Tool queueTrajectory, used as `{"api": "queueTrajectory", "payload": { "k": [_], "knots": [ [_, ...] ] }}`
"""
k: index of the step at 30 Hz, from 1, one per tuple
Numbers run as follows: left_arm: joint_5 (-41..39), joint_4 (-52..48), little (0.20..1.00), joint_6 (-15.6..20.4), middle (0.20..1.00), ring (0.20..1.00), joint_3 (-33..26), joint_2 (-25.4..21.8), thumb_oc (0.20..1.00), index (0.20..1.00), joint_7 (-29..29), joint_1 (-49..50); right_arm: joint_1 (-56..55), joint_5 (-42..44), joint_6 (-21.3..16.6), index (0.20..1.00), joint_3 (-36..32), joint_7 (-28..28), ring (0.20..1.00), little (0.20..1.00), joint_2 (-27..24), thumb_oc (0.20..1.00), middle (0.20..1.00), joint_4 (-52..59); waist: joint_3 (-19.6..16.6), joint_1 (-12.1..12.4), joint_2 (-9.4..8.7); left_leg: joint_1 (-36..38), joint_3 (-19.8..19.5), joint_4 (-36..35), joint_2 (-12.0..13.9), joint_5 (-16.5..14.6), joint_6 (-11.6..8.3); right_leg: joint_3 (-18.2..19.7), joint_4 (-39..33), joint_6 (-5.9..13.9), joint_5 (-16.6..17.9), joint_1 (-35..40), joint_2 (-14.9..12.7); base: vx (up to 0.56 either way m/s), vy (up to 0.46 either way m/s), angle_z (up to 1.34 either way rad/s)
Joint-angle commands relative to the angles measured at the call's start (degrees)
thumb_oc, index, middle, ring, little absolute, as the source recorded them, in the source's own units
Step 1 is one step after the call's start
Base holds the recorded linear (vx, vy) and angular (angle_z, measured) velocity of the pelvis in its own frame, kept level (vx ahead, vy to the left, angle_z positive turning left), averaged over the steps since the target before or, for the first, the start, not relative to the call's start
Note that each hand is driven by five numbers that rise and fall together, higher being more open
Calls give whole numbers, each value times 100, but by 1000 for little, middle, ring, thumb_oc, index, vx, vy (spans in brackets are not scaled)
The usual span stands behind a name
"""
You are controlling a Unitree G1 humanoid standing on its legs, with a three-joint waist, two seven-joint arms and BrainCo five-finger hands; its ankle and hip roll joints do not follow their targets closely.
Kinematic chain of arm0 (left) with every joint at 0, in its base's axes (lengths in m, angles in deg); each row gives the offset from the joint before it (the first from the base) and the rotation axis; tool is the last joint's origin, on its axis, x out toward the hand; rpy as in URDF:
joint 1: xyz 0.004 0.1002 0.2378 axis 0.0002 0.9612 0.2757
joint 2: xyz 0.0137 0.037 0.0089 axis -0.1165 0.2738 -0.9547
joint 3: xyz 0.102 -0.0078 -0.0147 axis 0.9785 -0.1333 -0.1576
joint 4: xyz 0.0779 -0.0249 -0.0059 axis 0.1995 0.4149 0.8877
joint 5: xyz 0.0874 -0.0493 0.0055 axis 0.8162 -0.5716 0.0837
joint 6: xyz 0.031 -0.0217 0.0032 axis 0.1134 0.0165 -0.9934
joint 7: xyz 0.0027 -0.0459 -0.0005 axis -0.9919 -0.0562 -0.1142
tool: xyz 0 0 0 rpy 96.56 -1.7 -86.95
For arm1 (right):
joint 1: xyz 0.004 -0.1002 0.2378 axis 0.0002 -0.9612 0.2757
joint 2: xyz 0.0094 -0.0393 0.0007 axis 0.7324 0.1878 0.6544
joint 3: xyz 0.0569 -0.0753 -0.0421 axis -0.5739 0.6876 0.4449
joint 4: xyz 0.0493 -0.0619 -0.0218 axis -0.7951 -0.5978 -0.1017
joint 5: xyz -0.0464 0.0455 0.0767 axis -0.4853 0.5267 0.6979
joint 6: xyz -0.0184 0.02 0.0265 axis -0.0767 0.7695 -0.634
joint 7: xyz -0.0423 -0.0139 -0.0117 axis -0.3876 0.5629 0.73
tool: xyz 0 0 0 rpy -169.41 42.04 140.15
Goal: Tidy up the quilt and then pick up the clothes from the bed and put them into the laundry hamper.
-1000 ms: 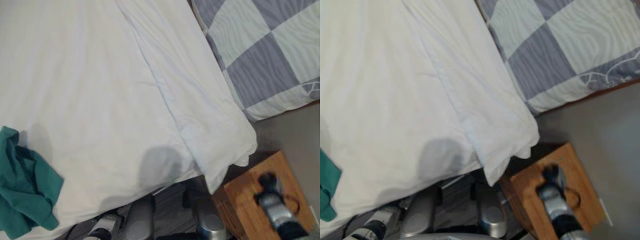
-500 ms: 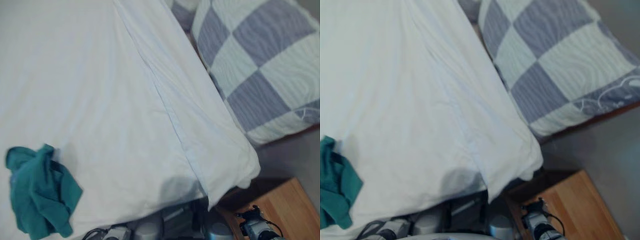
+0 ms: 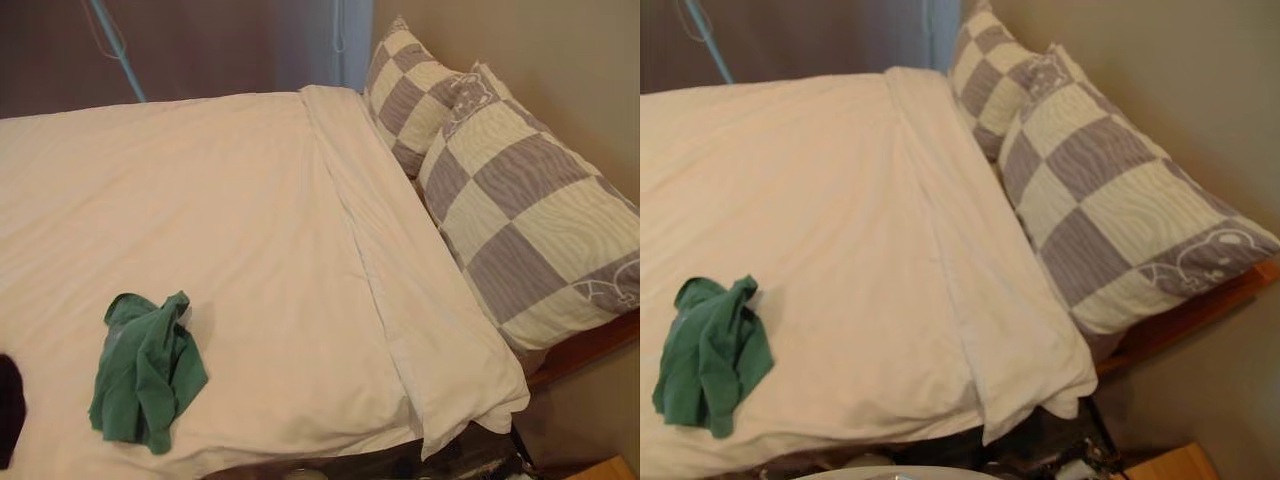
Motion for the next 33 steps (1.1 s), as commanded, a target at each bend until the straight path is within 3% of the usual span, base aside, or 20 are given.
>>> {"api": "queueTrajectory", "payload": {
  "k": [1, 2, 4, 8, 11, 13, 14, 15, 16, 17, 19, 21, 23, 25, 26, 27, 28, 29, 31, 33],
  "knots": [
    [245, 153, 1000, -94, 1000, 1000, 14, -50, 1000, 1000, 415, -428, 255, 263, 65, 1000, -129, 174, 1000, 1000, -95, 1000, 1000, 63, 420, 63, -240, -476, 462, 1254, 2, -629, -123, 79, 1215, 323, -963, -86, -658, -73, 76, 52],
    [149, 147, 1000, -128, 1000, 1000, -25, -37, 1000, 1000, 451, -474, 210, 517, 81, 1000, -223, 291, 1000, 1000, -167, 1000, 1000, 105, 524, -34, -179, -822, 1032, 1506, 330, -427, -253, -151, 1369, 262, -1046, -64, -687, -88, 125, 59],
    [-160, 178, 1000, -122, 1000, 1000, -161, -37, 1000, 1000, 609, -468, 151, 929, -12, 1000, -491, 423, 1000, 1000, -300, 1000, 1000, 102, 659, -166, -51, -998, 1247, 1520, 725, -6, -438, -334, 1515, 227, -1147, -35, -741, -68, 305, 114],
    [-898, 342, 1000, 18, 1000, 1000, -667, -38, 1000, 1000, 891, -198, 72, 883, -58, 1000, -877, 362, 1000, 1000, -418, 1000, 1000, -29, 615, -198, 9, -794, 775, 816, 1210, 448, -584, 13, 1452, 385, -1114, -76, -990, 2, 415, 42],
    [-625, 389, 1000, 28, 1000, 1000, -825, -49, 1000, 1000, 1092, -79, -27, 1024, -103, 1000, -1070, 299, 1000, 1000, -499, 1000, 1000, -174, 577, -220, 23, -614, 614, 499, 1437, 505, -680, 299, 1458, 520, -1116, -111, -1133, 0, 481, -32],
    [-781, 418, 1000, -6, 1000, 1000, -839, -45, 1000, 1000, 1163, -10, -57, 1123, -163, 1000, -1208, 306, 1000, 1000, -537, 1000, 1000, -304, 557, -257, 61, -500, 393, 493, 1553, 336, -743, 648, 1561, 693, -1082, -262, -1340, -26, 567, -21],
    [-851, 429, 1000, 1, 1000, 1000, -859, -44, 1000, 1000, 1167, 2, -51, 1094, -169, 1000, -1229, 298, 1000, 1000, -537, 1000, 1000, -320, 572, -262, 58, -488, 335, 570, 1550, 266, -745, 753, 1583, 724, -1066, -295, -1385, -48, 553, -23],
    [-1060, 471, 1000, 30, 1000, 1000, -950, -35, 1000, 1000, 1159, 28, -39, 1026, -176, 1000, -1259, 329, 1000, 1000, -537, 1000, 1000, -336, 593, -275, 34, -482, 195, 837, 1456, -4, -717, 986, 1551, 807, -974, -354, -1517, -87, 693, -17],
    [-801, 510, 1000, 150, 1000, 1000, -1071, -13, 1000, 1000, 969, 67, -25, 841, -182, 1000, -1251, 370, 1000, 1000, -535, 1000, 1000, -333, 615, -292, 1, -532, 169, 1234, 1227, -389, -625, 1159, 1389, 896, -784, -373, -1705, -157, 894, -26],
    [-318, 498, 1000, 317, 1000, 1000, -996, -29, 1000, 1000, 848, 46, -42, 818, -166, 1000, -1255, 369, 1000, 1000, -528, 1000, 1000, -272, 644, -313, -17, -670, 275, 1537, 1044, -553, -609, 1139, 1151, 945, -418, -378, -1910, -171, 800, -23],
    [-311, 352, 1000, 333, 1000, 1000, -767, -100, 1000, 1000, 919, 44, -56, 825, -150, 1000, -1241, 265, 1000, 1000, -467, 1000, 1000, -203, 739, -234, -35, -743, 426, 1715, 774, -702, -580, 831, 1010, 973, 65, -461, -2215, -168, 498, -26],
    [-751, 269, 1000, 200, 1000, 1000, -826, -188, 1000, 1000, 857, 84, -28, 642, -143, 1000, -1182, 194, 1000, 1000, -362, 1000, 1000, -190, 802, -114, -8, -643, 717, 1628, 638, -742, -440, 420, 1328, 957, 194, -640, -2339, -178, 471, -15],
    [-778, 259, 1000, 66, 1000, 1000, -934, -253, 1000, 1000, 657, 96, -13, 716, -176, 1000, -1060, 231, 1000, 1000, -243, 1000, 1000, -192, 759, -96, 56, -535, 824, 1407, 486, -697, -271, 360, 1787, 871, -25, -752, -2102, -167, 439, -51],
    [-370, 211, 1000, 18, 1000, 1000, -793, -327, 1000, 1000, 357, 76, 16, 637, -385, 1000, -949, 135, 1000, 1000, -199, 1000, 1000, -243, 601, -206, 115, -425, 794, 872, 252, -531, -90, 415, 2037, 769, -511, -897, -1244, -165, 397, -63],
    [-339, 199, 1000, 28, 1000, 1000, -731, -332, 1000, 1000, 335, 62, 19, 614, -409, 1000, -915, 104, 1000, 1000, -197, 1000, 1000, -250, 562, -251, 113, -416, 735, 772, 184, -508, -66, 482, 2054, 724, -587, -948, -1010, -155, 306, -14],
    [-413, 155, 1000, 29, 1000, 1000, -579, -351, 1000, 1000, 320, -8, 34, 582, -401, 1000, -831, 51, 1000, 1000, -195, 1000, 1000, -276, 506, -382, 102, -405, 622, 606, 23, -470, -26, 648, 1923, 520, -835, -963, -392, -87, 158, -5],
    [-413, 148, 1000, 23, 1000, 1000, -571, -350, 1000, 1000, 323, -17, 36, 594, -397, 1000, -820, 57, 1000, 1000, -195, 1000, 1000, -280, 489, -392, 97, -417, 604, 591, -3, -464, -20, 658, 1886, 495, -834, -976, -325, -116, 136, 4],
    [-497, 121, 1000, 4, 1000, 1000, -471, -312, 1000, 1000, 402, -136, 61, 780, -344, 1000, -720, 222, 1000, 1000, -207, 1000, 1000, -307, 425, -459, 46, -438, 462, 484, -238, -445, 33, 670, 1657, 280, -944, -978, 135, -101, 13, 40],
    [-521, 131, 1000, 45, 1000, 1000, -450, -219, 1000, 1000, 428, -310, 158, 859, -276, 1000, -660, 159, 1000, 1000, -251, 1000, 1000, -305, 377, -429, -8, -492, 410, 273, -418, -360, 109, 641, 1224, 141, -947, -864, 275, -129, -71, 72],
    [21, 124, 1000, 82, 1000, 1000, -313, -167, 1000, 1000, 585, -378, 238, 1019, -249, 1000, -540, 248, 1000, 1000, -245, 1000, 1000, -293, 364, -413, -48, -652, 417, 562, -449, -424, 141, 723, 1296, 72, -992, -924, 310, -72, -80, 62]
  ]
}}
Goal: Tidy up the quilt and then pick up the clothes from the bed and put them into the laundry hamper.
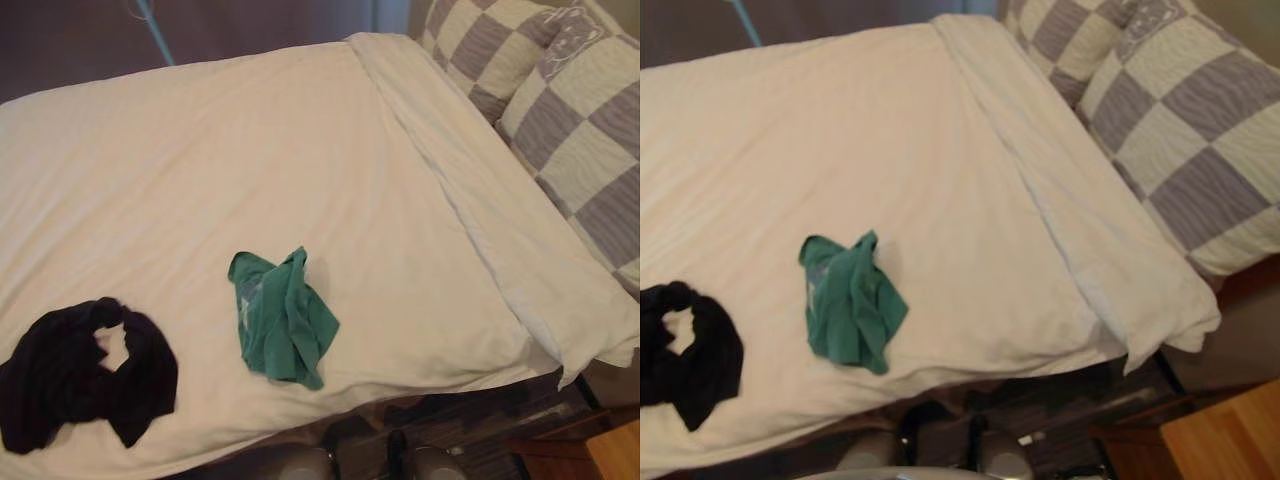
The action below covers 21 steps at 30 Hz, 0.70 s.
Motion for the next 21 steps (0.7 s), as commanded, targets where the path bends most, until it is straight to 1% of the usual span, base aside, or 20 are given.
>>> {"api": "queueTrajectory", "payload": {
  "k": [1, 2, 3, 4, 5, 6, 7, 8, 9, 10, 11, 12, 13, 15, 16, 17, 19, 21],
  "knots": [
    [552, -4, 1000, 105, 1000, 1000, 152, -102, 1000, 1000, 429, -352, 256, 170, 47, 1000, 239, 288, 1000, 1000, -160, 1000, 1000, 174, 77, 34, -236, 105, -18, 684, -325, -470, 52, -36, 116, 365, -28, -70, -121, -26, -2, 46],
    [489, -40, 1000, 96, 1000, 1000, 130, -129, 1000, 1000, 499, -336, 269, 232, 82, 1000, 220, 324, 1000, 1000, -180, 1000, 1000, 212, 107, 31, -253, 65, 271, 915, -275, -529, 23, -204, 103, 362, -36, 0, -208, -29, -1, 55],
    [351, -58, 1000, 25, 1000, 1000, 66, -167, 1000, 1000, 512, -332, 278, 383, 88, 1000, 159, 368, 1000, 1000, -209, 1000, 1000, 256, 147, -3, -289, -25, 707, 1262, -98, -594, -36, -416, 56, 339, -20, 111, -319, -19, 15, 43],
    [229, -22, 1000, -35, 1000, 1000, -15, -195, 1000, 1000, 481, -324, 286, 583, 36, 1000, 87, 383, 1000, 1000, -245, 1000, 1000, 270, 176, -6, -315, -93, 803, 1456, 9, -602, -108, -497, -19, 331, 39, 206, -409, -8, 38, 50],
    [112, -6, 1000, -32, 1000, 1000, -49, -196, 1000, 1000, 516, -294, 303, 609, 5, 1000, 53, 390, 1000, 1000, -249, 1000, 1000, 272, 177, 9, -323, -87, 757, 1482, 39, -610, -125, -511, -53, 341, 69, 233, -456, 28, 102, 57],
    [91, 40, 1000, -9, 1000, 1000, -166, -185, 1000, 1000, 510, -199, 338, 527, -60, 1000, -11, 319, 1000, 1000, -256, 1000, 1000, 281, 169, 44, -322, -23, 697, 1408, 153, -559, -167, -528, -119, 360, 106, 297, -520, 51, 121, 48],
    [169, 79, 1000, 22, 1000, 1000, -259, -180, 1000, 1000, 435, -131, 356, 372, -75, 1000, -26, 247, 1000, 1000, -264, 1000, 1000, 285, 147, 59, -311, 3, 706, 1341, 271, -436, -207, -540, -177, 358, 120, 335, -533, 87, 168, 32],
    [186, 146, 1000, 35, 1000, 1000, -378, -156, 1000, 1000, 236, -37, 357, 116, -58, 1000, -26, 197, 1000, 1000, -270, 1000, 1000, 320, 108, 69, -291, 78, 768, 1194, 477, -227, -287, -566, -258, 358, 122, 407, -551, 79, 153, 6],
    [294, 164, 1000, 64, 1000, 1000, -406, -128, 1000, 1000, 222, -3, 345, 58, -24, 1000, -21, 195, 1000, 1000, -267, 1000, 1000, 346, 73, 67, -275, 115, 819, 1052, 623, -92, -347, -593, -291, 363, 113, 435, -563, 84, 196, -15],
    [544, 174, 1000, 122, 1000, 1000, -405, -104, 1000, 1000, 321, 50, 307, -1, 20, 1000, -2, 154, 1000, 1000, -278, 1000, 1000, 383, 37, 66, -253, 185, 819, 845, 827, 122, -451, -611, -353, 387, 118, 478, -600, 57, 186, -18],
    [571, 162, 1000, 149, 1000, 1000, -369, -100, 1000, 1000, 381, 77, 280, -44, 46, 1000, -2, 93, 1000, 1000, -300, 1000, 1000, 393, 15, 62, -238, 214, 781, 744, 921, 209, -499, -607, -382, 410, 124, 483, -637, 48, 177, -13],
    [567, 157, 1000, 166, 1000, 1000, -353, -97, 1000, 1000, 420, 90, 267, -63, 54, 1000, -3, 72, 1000, 1000, -311, 1000, 1000, 398, 9, 61, -232, 234, 767, 697, 958, 244, -519, -606, -394, 420, 125, 490, -652, 60, 311, -2],
    [559, 87, 1000, 211, 1000, 1000, -311, -118, 1000, 1000, 450, 168, 209, -177, 44, 1000, 6, 41, 1000, 1000, -380, 1000, 1000, 379, -14, 99, -153, 303, 457, 384, 1122, 475, -650, -494, -424, 481, 132, 494, -715, 60, 343, -6],
    [889, 56, 1000, 244, 1000, 1000, -270, -123, 1000, 1000, 359, 186, 170, -306, 78, 1000, 1, 23, 1000, 1000, -412, 1000, 1000, 377, -31, 94, -102, 367, 226, 216, 1191, 531, -711, -328, -412, 531, 136, 473, -796, 58, 441, -36],
    [996, 44, 1000, 233, 1000, 1000, -173, -121, 1000, 1000, 324, 160, 139, -426, 62, 1000, 8, 44, 1000, 1000, -426, 1000, 1000, 354, -45, 75, -68, 406, 29, 140, 1212, 522, -742, -147, -388, 593, 146, 438, -873, 32, 399, -52],
    [1008, 44, 1000, 226, 1000, 1000, -155, -120, 1000, 1000, 314, 158, 133, -433, 61, 1000, 7, 60, 1000, 1000, -429, 1000, 1000, 352, -47, 73, -63, 409, 4, 136, 1216, 520, -745, -117, -377, 601, 142, 432, -885, 10, 435, -44],
    [828, 57, 1000, 152, 1000, 1000, -115, -127, 1000, 1000, 298, 103, 118, -542, -7, 1000, 3, 120, 1000, 1000, -467, 1000, 1000, 303, -40, 23, -35, 463, -232, 111, 1180, 354, -719, 200, -318, 675, 130, 378, -970, -23, 369, -26],
    [673, 98, 1000, 151, 1000, 1000, -117, -152, 1000, 1000, 198, 57, 165, -571, -73, 1000, 15, 205, 1000, 1000, -502, 1000, 1000, 263, 8, 11, -18, 463, -488, 213, 1066, 76, -668, 536, -109, 770, 75, 253, -1050, -96, 447, -25]
  ]
}}
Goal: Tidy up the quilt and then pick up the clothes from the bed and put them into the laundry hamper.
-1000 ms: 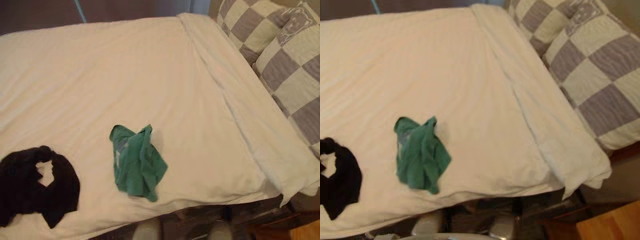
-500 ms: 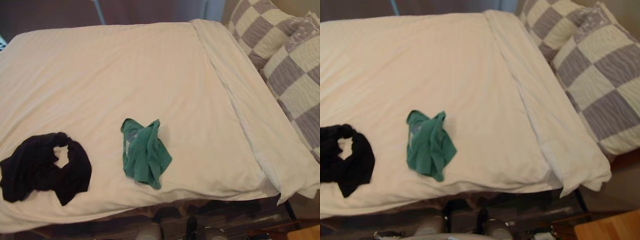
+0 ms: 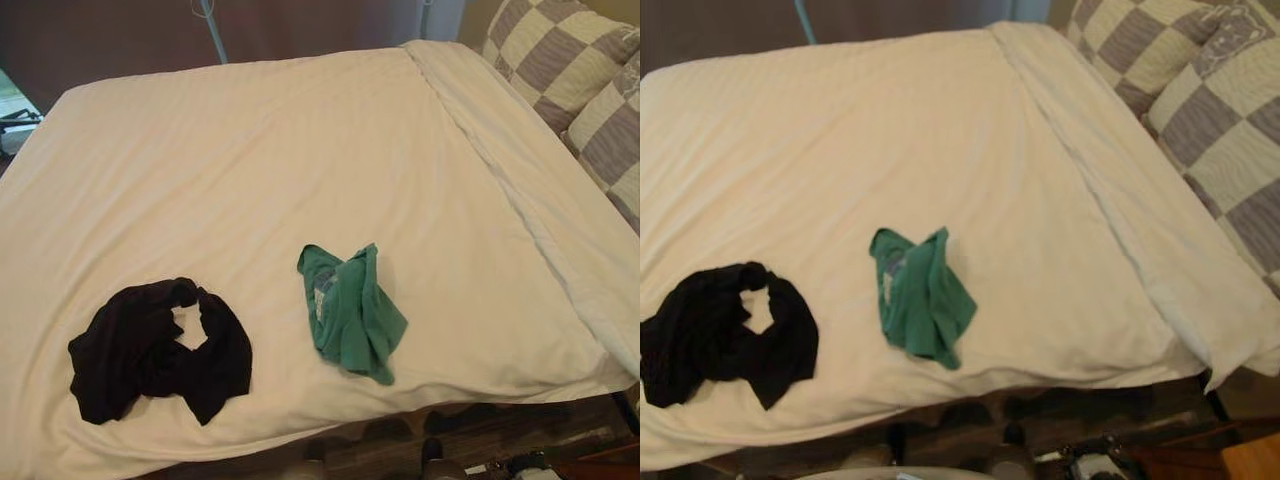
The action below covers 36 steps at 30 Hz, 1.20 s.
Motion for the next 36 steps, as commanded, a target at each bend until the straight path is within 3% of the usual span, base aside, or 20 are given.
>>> {"api": "queueTrajectory", "payload": {
  "k": [1, 2, 5, 6, 9, 11, 13, 16, 17, 18, 22, 26, 29, 32, 35, 36],
  "knots": [
    [-25, 227, 1000, 2, 1000, 1000, -46, -47, 1000, 1000, -84, -37, 80, -262, -91, 1000, 21, 295, 1000, 1000, -316, 1000, 1000, -156, 134, -95, 87, -203, -780, 254, 716, 59, -115, 334, 410, -1, -376, 86, 145, -159, 548, -16],
    [57, 225, 1000, 40, 1000, 1000, -22, -62, 1000, 1000, -157, -79, 88, -220, -116, 1000, 18, 365, 1000, 1000, -318, 1000, 1000, -135, 175, -157, 91, -209, -639, 368, 698, -47, -96, 371, 478, 31, -379, 59, 72, -169, 541, -9],
    [336, 192, 1000, 143, 1000, 1000, 140, -121, 1000, 1000, -186, -143, 64, 30, -268, 1000, 21, 435, 1000, 1000, -277, 1000, 1000, -87, 266, -177, -20, -230, -703, 687, 352, -326, 44, 552, 247, 222, 18, 115, -125, -144, 351, -9],
    [26, 94, 1000, 81, 1000, 1000, 234, -173, 1000, 1000, -126, -164, 73, -35, -409, 1000, 7, 377, 1000, 1000, -203, 1000, 1000, -26, 324, -140, -53, -196, -694, 673, 174, -373, 125, 580, 81, 305, 322, 95, -256, -172, 266, -4],
    [-408, 76, 1000, -89, 1000, 1000, 138, -210, 1000, 1000, -198, -144, 138, -80, -462, 1000, 120, 387, 1000, 1000, -95, 1000, 1000, 63, 357, -26, -37, -54, -525, 498, 102, -355, 205, 178, 249, 315, 374, 17, -343, -211, 271, -16],
    [-357, 138, 1000, -131, 1000, 1000, 27, -229, 1000, 1000, -225, -96, 202, -230, -523, 1000, 259, 247, 1000, 1000, -10, 1000, 1000, 121, 302, 31, -32, 94, -464, 271, 43, -325, 299, 53, 517, 309, 312, -84, -212, -133, 143, -41],
    [-465, 119, 1000, -205, 1000, 1000, 87, -223, 1000, 1000, -174, -111, 218, -475, -622, 1000, 492, 89, 1000, 1000, 16, 1000, 1000, 221, 106, -16, -80, 155, -641, -53, -102, -232, 356, 72, 336, 84, -43, -9, 458, -56, 47, -68],
    [-532, 81, 1000, -238, 1000, 1000, 144, -173, 1000, 1000, 29, -224, 195, -367, -454, 1000, 630, -5, 1000, 1000, 49, 1000, 1000, 309, -7, -110, -119, 71, -806, -117, -228, -221, 389, 495, 175, -15, -53, -27, 708, -31, -57, -6],
    [-454, 64, 1000, -250, 1000, 1000, 203, -164, 1000, 1000, 82, -312, 174, -320, -407, 1000, 663, 1, 1000, 1000, 72, 1000, 1000, 302, -46, -122, -129, -14, -833, -93, -240, -224, 402, 540, 229, -71, -154, -35, 783, -100, -160, 45],
    [146, 15, 1000, -229, 1000, 1000, 257, -131, 1000, 1000, 17, -415, 164, -255, -302, 1000, 720, 44, 1000, 1000, 86, 1000, 1000, 311, -59, -101, -175, -156, -789, 84, -246, -258, 394, 421, 217, -114, -180, -44, 761, -101, -138, 52],
    [308, -147, 1000, -38, 1000, 1000, 501, -195, 1000, 1000, 219, -460, 33, 325, -20, 1000, 432, 212, 1000, 1000, -112, 1000, 1000, 231, 89, -234, -209, -435, -397, 861, -86, -326, 301, 191, 224, -232, -135, 40, 664, -71, 16, 75],
    [158, -108, 1000, 116, 1000, 1000, 439, -210, 1000, 1000, 107, -369, -37, 273, 25, 1000, 185, 151, 1000, 1000, -227, 1000, 1000, -14, 111, -221, -181, -366, -732, 681, -50, -220, 259, 422, 113, -224, -84, 143, 695, -22, 218, 16],
    [-256, 22, 1000, 260, 1000, 1000, 175, -149, 1000, 1000, 197, -238, -85, -41, 83, 1000, 166, 66, 1000, 1000, -258, 1000, 1000, -151, 73, -212, -158, -181, -965, 252, 220, 12, 115, 654, -17, -144, -90, 266, 658, 12, 325, -27],
    [59, 75, 1000, 454, 1000, 1000, 82, -142, 1000, 1000, 253, -171, -82, -113, -2, 1000, 114, 16, 1000, 1000, -281, 1000, 1000, -246, 46, -178, -138, -96, -1189, 121, 412, 23, 1, 901, -41, -27, -128, 337, 546, -28, 438, -14],
    [355, 87, 1000, 412, 1000, 1000, 205, -146, 1000, 1000, -15, -261, -53, -24, -216, 1000, 74, 205, 1000, 1000, -235, 1000, 1000, -201, 40, -255, -73, -65, -933, 178, 388, -155, 29, 948, 116, 173, -162, 294, 204, -59, 509, -6],
    [305, 76, 1000, 348, 1000, 1000, 279, -152, 1000, 1000, -9, -295, -40, 133, -270, 1000, 93, 272, 1000, 1000, -213, 1000, 1000, -134, 65, -270, -71, -86, -937, 257, 257, -241, 86, 969, 191, 226, -95, 251, 91, -86, 529, 4]
  ]
}}
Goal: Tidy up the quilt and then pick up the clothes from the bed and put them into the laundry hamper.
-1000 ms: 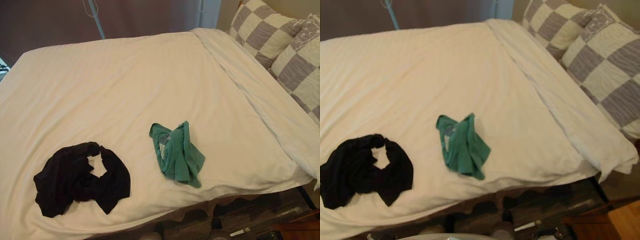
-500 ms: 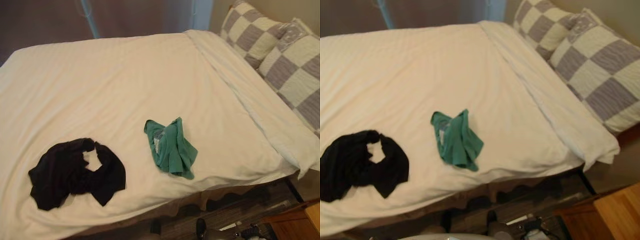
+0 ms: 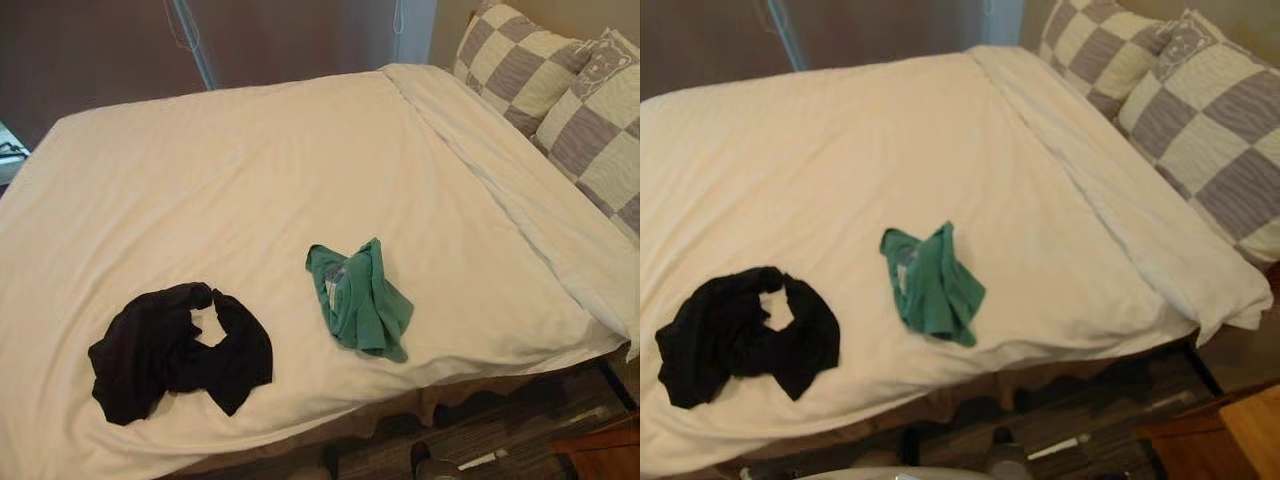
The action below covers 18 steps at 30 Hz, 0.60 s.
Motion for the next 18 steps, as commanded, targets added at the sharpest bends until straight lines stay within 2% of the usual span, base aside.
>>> {"api": "queueTrajectory", "payload": {
  "k": [1, 2, 3, 4, 5, 6, 7, 8, 10, 11, 14, 16, 17, 18],
  "knots": [
    [131, -71, 1000, -42, 1000, 1000, 115, -250, 1000, 1000, -10, -188, 248, 191, -329, 1000, 5, 283, 1000, 1000, -152, 1000, 1000, 206, 245, 5, -61, 237, -508, 148, 560, -265, -216, 431, 16, 636, 125, 209, -426, -99, 435, 8],
    [22, -67, 1000, -46, 1000, 1000, 96, -301, 1000, 1000, -23, -164, 298, 174, -396, 1000, -46, 252, 1000, 1000, -79, 1000, 1000, 248, 305, 75, -62, 256, -457, 189, 405, -330, -117, 347, 320, 645, 453, 49, -653, -87, 340, 9],
    [-47, -72, 1000, -67, 1000, 1000, 65, -324, 1000, 1000, -15, -145, 319, 187, -413, 1000, -31, 235, 1000, 1000, -44, 1000, 1000, 281, 333, 107, -49, 285, -372, 188, 381, -334, -74, 222, 448, 636, 500, -6, -704, -95, 330, -11],
    [-80, -96, 1000, -165, 1000, 1000, -36, -359, 1000, 1000, 1, -99, 364, 218, -434, 1000, 32, 234, 1000, 1000, 39, 1000, 1000, 368, 367, 172, -25, 381, -163, 161, 351, -331, -17, -129, 715, 623, 606, -135, -747, -62, 210, -19],
    [-82, -102, 1000, -185, 1000, 1000, -56, -365, 1000, 1000, 9, -89, 371, 219, -450, 1000, 41, 234, 1000, 1000, 53, 1000, 1000, 384, 372, 182, -23, 400, -131, 156, 345, -332, -10, -176, 756, 624, 629, -160, -746, -66, 203, -24],
    [-216, -91, 1000, -241, 1000, 1000, -101, -408, 1000, 1000, 92, -59, 406, 285, -538, 1000, 106, 201, 1000, 1000, 93, 1000, 1000, 405, 361, 176, -8, 455, -94, 70, 335, -301, 20, -240, 727, 611, 486, -216, -516, -31, 90, -32],
    [-237, -89, 1000, -250, 1000, 1000, -104, -417, 1000, 1000, 99, -57, 412, 305, -552, 1000, 116, 194, 1000, 1000, 97, 1000, 1000, 401, 357, 171, -4, 464, -102, 53, 330, -298, 26, -238, 702, 599, 437, -217, -452, -40, 119, -57],
    [-645, -64, 1000, -284, 1000, 1000, -157, -445, 1000, 1000, 271, -66, 458, 471, -626, 1000, 141, 118, 1000, 1000, 99, 1000, 1000, 373, 304, 143, -18, 464, -122, -7, 265, -296, 49, -296, 379, 485, 219, -173, -102, -26, 73, -62],
    [-1441, 18, 1000, -90, 1000, 1000, -408, -407, 1000, 1000, 530, -140, 515, 632, -557, 1000, 117, 37, 1000, 1000, 128, 1000, 1000, 302, 224, 109, -37, 459, -256, -108, 154, -306, 82, -77, 142, 478, 235, -162, 5, 4, 55, -26],
    [-1793, -7, 1000, 122, 1000, 1000, -668, -371, 1000, 1000, 623, -193, 516, 730, -528, 1000, 59, 41, 1000, 1000, 139, 1000, 1000, 233, 170, 91, -54, 483, -358, -206, 74, -309, 115, 130, 5, 431, 165, -39, 168, 43, 8, 13],
    [-2039, -212, 1000, 433, 1000, 1000, -944, -281, 1000, 1000, 765, -165, 497, 917, -482, 1000, -35, 96, 1000, 1000, 160, 1000, 1000, 241, 97, 204, -107, 521, -425, -362, 4, -247, 121, -18, -195, 435, 210, 95, 165, 21, -36, 45],
    [-1998, -253, 1000, 506, 1000, 1000, -1023, -237, 1000, 1000, 771, -119, 495, 1044, -468, 1000, -94, 128, 1000, 1000, 176, 1000, 1000, 239, 65, 255, -126, 538, -409, -453, -5, -196, 116, -96, -323, 429, 259, 151, 165, -10, -81, 18],
    [-1797, -39, 1000, 880, 1000, 1000, -1040, -139, 1000, 1000, 700, -34, 429, 1202, -524, 1000, -179, 133, 1000, 1000, 188, 1000, 1000, 246, 26, 327, -200, 505, -408, -545, -21, -162, 127, -159, -468, 431, 317, 160, 176, -56, -137, 0],
    [-1667, 37, 1000, 957, 1000, 1000, -1104, -102, 1000, 1000, 675, -35, 426, 1261, -576, 1000, -235, 93, 1000, 1000, 179, 1000, 1000, 194, 0, 328, -231, 488, -395, -574, -28, -157, 114, -158, -531, 433, 334, 177, 203, -71, -135, 1]
  ]
}}
